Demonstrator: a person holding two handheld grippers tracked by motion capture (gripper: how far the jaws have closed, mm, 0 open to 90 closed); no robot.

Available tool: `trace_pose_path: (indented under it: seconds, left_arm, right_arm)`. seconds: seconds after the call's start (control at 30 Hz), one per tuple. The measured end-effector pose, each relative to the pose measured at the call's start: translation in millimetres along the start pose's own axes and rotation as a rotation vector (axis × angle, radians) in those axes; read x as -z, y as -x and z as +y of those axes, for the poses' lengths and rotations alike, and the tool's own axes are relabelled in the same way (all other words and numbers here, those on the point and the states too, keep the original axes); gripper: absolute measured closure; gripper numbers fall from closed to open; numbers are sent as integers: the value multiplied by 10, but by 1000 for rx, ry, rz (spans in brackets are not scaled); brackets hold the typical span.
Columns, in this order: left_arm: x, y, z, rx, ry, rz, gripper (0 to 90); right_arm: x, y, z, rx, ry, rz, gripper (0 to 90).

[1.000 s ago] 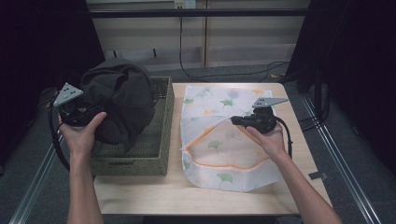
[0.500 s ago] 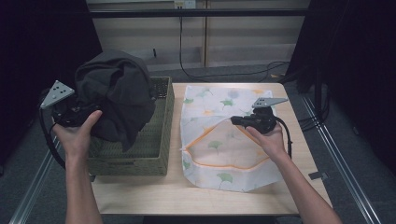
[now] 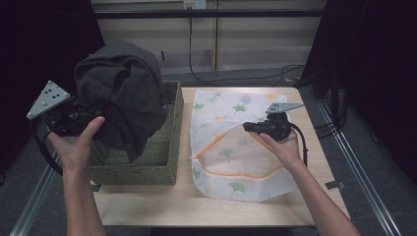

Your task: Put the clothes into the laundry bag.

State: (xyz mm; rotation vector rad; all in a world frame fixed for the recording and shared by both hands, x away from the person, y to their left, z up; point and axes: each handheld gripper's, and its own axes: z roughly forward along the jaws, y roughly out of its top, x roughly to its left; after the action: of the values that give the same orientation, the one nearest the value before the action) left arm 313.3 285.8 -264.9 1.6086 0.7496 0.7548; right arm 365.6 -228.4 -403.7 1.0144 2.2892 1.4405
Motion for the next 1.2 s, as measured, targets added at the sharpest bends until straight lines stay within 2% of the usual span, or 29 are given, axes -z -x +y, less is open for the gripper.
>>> trace_pose_path:
  seconds: [0.07, 0.1, 0.13, 0.3, 0.53, 0.67, 0.77, 0.83, 0.9, 1.07, 1.2]
  left_arm:
    - [13, 30, 17, 12, 11, -6, 615]
    - [42, 49, 58, -18, 18, -33, 615]
    - [47, 79, 70, -6, 28, -47, 615]
    - [70, 192, 148, -26, 51, -90, 615]
    - [54, 306, 200, -20, 75, -175, 615]
    - [35, 371, 233, -48, 70, -216, 615]
    - [0, 437, 241, -37, 64, -244, 614]
    - [-31, 468, 247, -49, 60, -259, 614]
    - [-69, 517, 247, -30, 61, -284, 614]
    - [-172, 664, 258, -39, 50, -337, 614]
    - [-294, 808, 248, -47, 28, -397, 614]
  right_arm:
    - [1, 3, 0, 1, -1, 0, 900]
    - [1, 4, 0, 1, -1, 0, 900]
    - [1, 3, 1, 1, 0, 0, 900]
    - [3, 1, 7, 1, 1, 0, 900]
    - [1, 5, 8, 0, 1, 1, 900]
    - [-3, -4, 16, 2, 2, 4, 900]
    - [-6, -11, 21, 1, 1, 5, 900]
    - [-9, -10, 22, 1, 1, 6, 900]
    - [-11, -8, 21, 2, 0, 6, 900]
    - [-24, -2, 20, -1, 1, 7, 900]
    - [-43, -3, 22, -1, 1, 10, 900]
